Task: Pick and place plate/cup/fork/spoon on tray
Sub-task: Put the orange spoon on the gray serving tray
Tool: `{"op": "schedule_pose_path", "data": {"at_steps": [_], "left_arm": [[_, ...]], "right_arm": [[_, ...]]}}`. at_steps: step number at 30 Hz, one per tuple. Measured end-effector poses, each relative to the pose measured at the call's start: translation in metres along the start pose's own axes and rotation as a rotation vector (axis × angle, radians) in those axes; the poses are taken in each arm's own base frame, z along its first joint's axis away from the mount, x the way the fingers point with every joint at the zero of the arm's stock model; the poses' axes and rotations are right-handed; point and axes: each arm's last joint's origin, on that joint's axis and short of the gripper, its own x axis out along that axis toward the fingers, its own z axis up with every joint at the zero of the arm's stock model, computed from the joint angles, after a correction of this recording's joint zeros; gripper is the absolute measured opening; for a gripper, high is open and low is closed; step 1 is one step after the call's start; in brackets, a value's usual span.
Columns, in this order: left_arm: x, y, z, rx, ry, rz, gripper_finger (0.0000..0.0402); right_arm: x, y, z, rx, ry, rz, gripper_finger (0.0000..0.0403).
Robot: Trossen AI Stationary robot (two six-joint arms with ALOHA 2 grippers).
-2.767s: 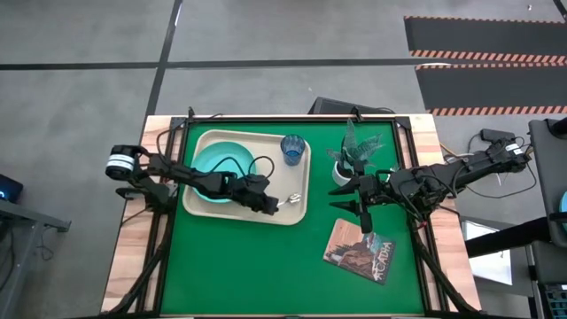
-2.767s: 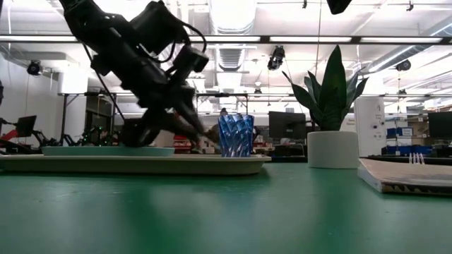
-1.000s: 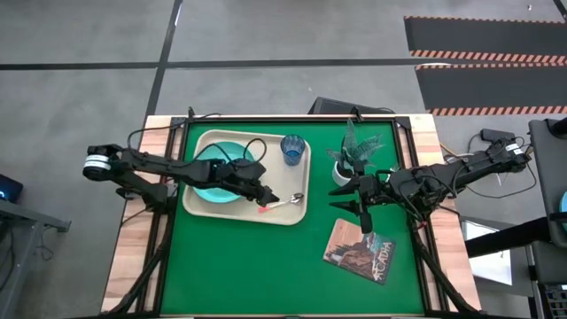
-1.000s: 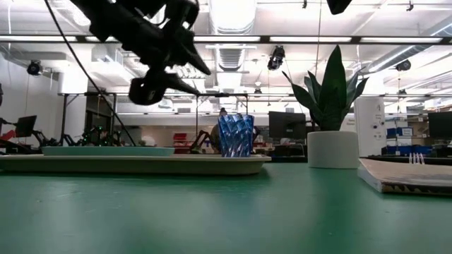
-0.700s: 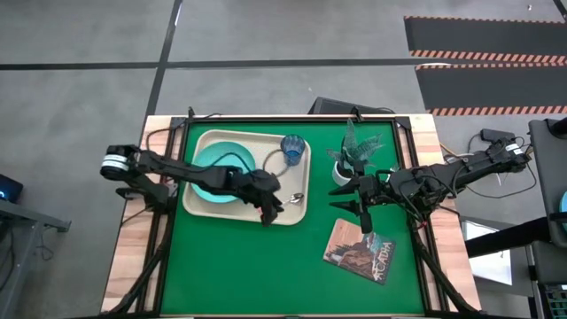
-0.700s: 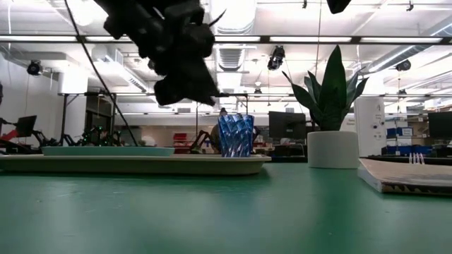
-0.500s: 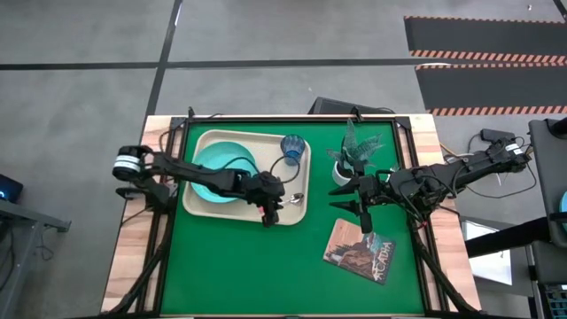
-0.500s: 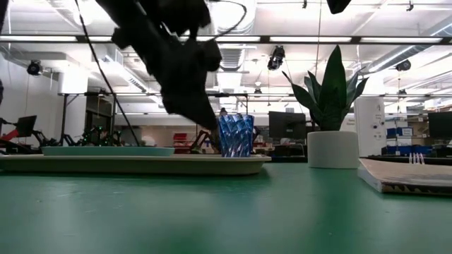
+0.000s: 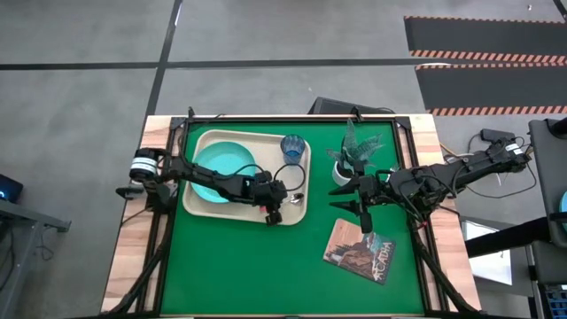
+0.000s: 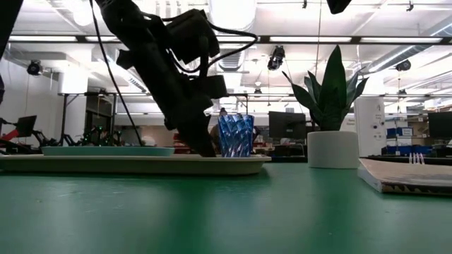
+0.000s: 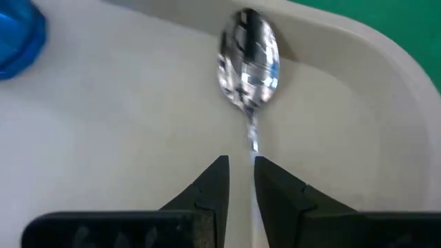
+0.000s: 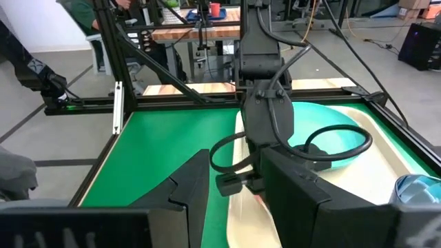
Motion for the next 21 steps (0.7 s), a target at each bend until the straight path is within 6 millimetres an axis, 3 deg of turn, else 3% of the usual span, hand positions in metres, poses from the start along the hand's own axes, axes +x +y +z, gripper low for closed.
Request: {"op": "schedule_pose_path", "data": {"at_steps": [13, 21], "left_arm": [[0.0012, -0.0003, -0.0019, -0.004, -0.015, -0.010, 0.0055], [-0.0019, -0.0030, 0.0028, -0.007, -0.058, -0.027, 0.0101]], "right_arm": [[0.0000, 0.0000, -0.0001, 0.000, 0.001, 0.000, 0.0123], [0.0000, 0.0000, -0.0003, 0.000, 0.002, 0.000, 0.0123]]}}
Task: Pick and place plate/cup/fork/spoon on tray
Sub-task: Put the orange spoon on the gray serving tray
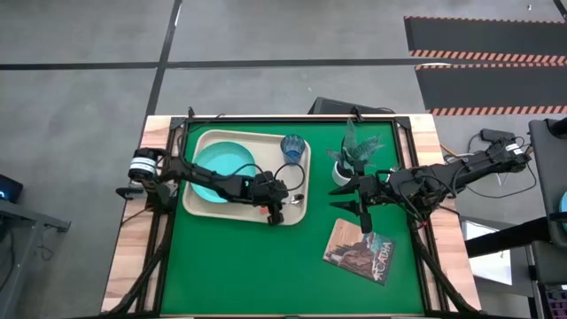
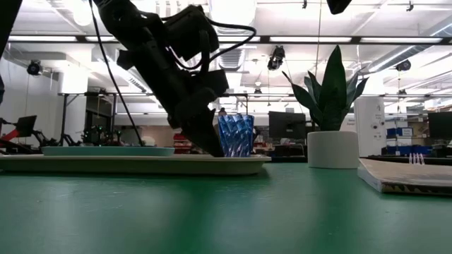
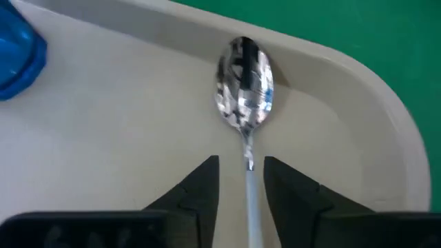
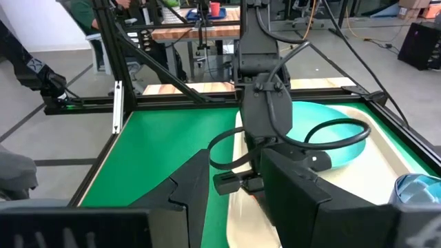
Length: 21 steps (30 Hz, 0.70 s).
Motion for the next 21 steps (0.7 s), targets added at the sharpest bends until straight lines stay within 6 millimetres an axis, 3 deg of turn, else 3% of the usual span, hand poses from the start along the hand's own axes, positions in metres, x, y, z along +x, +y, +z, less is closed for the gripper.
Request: {"op": "schedule_pose_path", "data": {"at_steps": [21], "left_arm": [[0.016, -0.004, -0.015, 0.003, -0.011, -0.008, 0.0116]], "right_arm": [[0.000, 0.000, -0.001, -0.001, 0.004, -0.001, 0.0123]]}}
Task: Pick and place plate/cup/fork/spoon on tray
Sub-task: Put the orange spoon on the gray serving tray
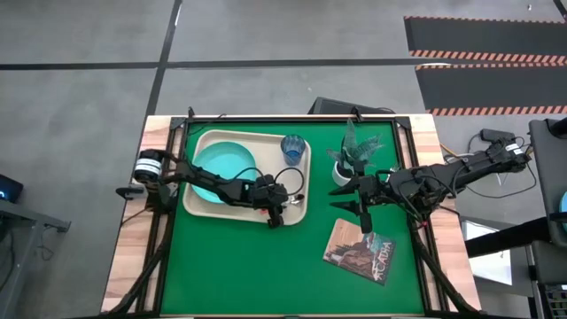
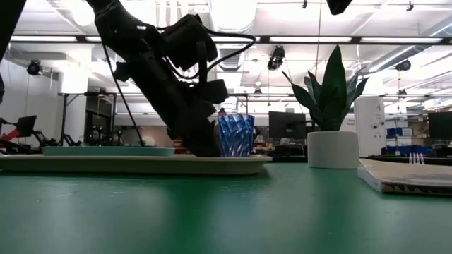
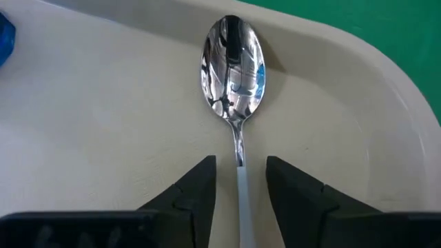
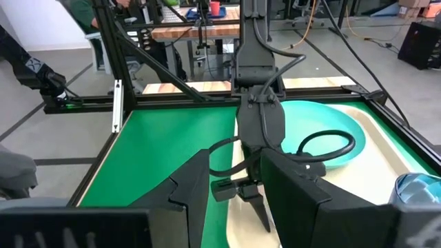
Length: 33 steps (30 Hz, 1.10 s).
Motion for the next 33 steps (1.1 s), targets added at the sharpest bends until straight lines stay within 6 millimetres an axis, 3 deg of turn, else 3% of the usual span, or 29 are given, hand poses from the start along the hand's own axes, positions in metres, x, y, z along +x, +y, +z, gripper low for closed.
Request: {"op": "schedule_pose_path", "data": {"at_steps": [5, 14, 20, 33], "left_arm": [[0.000, -0.001, 0.001, -0.013, -0.014, 0.003, 0.0098], [-0.001, 0.000, 0.001, -0.050, -0.013, 0.016, 0.0009], [-0.016, 0.003, 0.009, -0.117, -0.055, 0.074, 0.0008], [-0.059, 0.018, 0.019, -0.696, -0.137, 0.361, 0.0006]], "right_arm": [[0.000, 0.000, 0.000, 0.002, 0.002, -0.001, 0.0123], [0.000, 0.000, 0.000, 0.002, 0.002, -0.001, 0.0123], [0.000, 0.000, 0.000, 0.002, 0.003, -0.001, 0.0123], [0.000, 0.000, 0.000, 0.000, 0.004, -0.001, 0.0123]]}}
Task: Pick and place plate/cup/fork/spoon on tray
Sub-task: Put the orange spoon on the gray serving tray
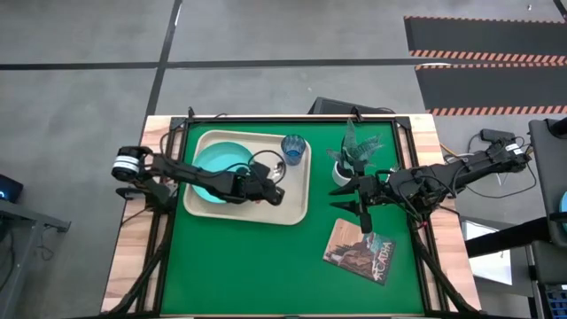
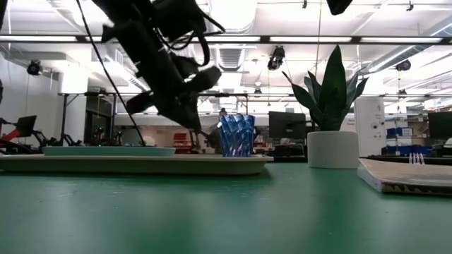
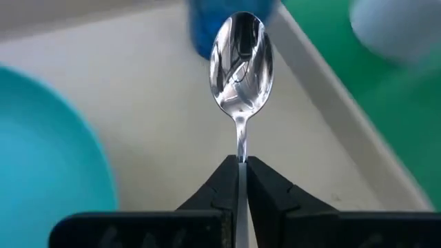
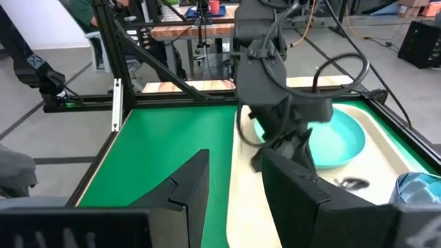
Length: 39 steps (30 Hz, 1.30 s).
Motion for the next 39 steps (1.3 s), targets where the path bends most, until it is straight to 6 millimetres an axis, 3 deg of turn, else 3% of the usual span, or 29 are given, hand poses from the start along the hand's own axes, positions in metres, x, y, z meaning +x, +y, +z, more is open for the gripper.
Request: {"op": "schedule_pose_path", "data": {"at_steps": [2, 12, 23, 39], "left_arm": [[-0.003, -0.001, 0.003, -0.080, -0.008, 0.014, 0.0006], [0.007, -0.004, -0.004, -0.112, 0.010, 0.033, 0.0006], [0.025, -0.003, -0.018, -0.094, 0.008, 0.100, 0.0006], [0.029, 0.002, -0.023, -0.118, -0.006, 0.134, 0.0010]], "right_arm": [[0.000, 0.000, 0.000, 0.000, 0.000, 0.000, 0.0123], [0.000, 0.000, 0.000, -0.008, 0.000, 0.000, 0.0123], [0.000, 0.000, 0.000, -0.009, 0.000, 0.000, 0.0123], [0.000, 0.000, 0.000, -0.009, 0.000, 0.000, 0.0123]]}}
